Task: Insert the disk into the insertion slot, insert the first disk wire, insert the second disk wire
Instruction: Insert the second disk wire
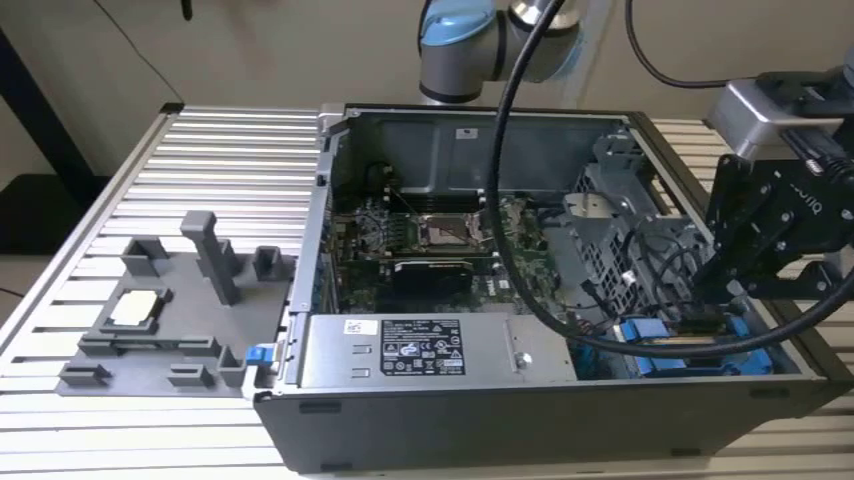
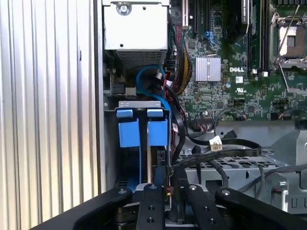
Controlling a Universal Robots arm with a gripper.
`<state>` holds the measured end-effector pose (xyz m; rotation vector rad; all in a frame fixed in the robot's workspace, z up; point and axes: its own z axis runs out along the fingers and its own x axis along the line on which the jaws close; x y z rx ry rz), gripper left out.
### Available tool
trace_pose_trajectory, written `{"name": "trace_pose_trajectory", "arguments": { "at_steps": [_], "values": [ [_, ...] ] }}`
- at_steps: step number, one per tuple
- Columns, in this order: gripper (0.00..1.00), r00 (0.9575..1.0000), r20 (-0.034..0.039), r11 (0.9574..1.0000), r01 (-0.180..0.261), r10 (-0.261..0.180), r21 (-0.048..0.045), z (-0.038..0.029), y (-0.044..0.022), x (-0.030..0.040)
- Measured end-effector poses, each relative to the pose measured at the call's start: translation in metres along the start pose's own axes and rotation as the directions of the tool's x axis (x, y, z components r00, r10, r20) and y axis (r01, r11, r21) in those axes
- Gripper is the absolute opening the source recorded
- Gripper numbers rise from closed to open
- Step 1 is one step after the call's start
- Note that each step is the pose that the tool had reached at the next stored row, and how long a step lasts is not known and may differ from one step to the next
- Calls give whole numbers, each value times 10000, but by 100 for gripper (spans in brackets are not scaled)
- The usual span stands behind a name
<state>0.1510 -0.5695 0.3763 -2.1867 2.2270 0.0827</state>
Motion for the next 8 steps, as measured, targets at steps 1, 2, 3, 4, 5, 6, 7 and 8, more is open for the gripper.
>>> {"name": "trace_pose_trajectory", "arguments": {
  "at_steps": [1, 2, 3, 4, 5, 6, 7, 8],
  "values": [
    [24, 10000, 5, 10000, 0, 0, 0, 2, 0, 0],
    [24, 10000, 7, 10000, 1, -1, -1, 2, 0, 0],
    [24, 10000, 9, 10000, 0, 0, 0, 1, 0, 0],
    [24, 10000, 10, 10000, 0, 0, -1, 0, 0, 0],
    [24, 10000, 24, 10000, 1, -1, -1, 1, 0, 0],
    [24, 10000, 33, 10000, 1, -1, -1, 0, 0, 0],
    [24, 10000, 37, 10000, 1, -1, -1, 1, 0, 0],
    [24, 10000, 39, 10000, 1, -1, -1, 1, 0, 0]
  ]
}}
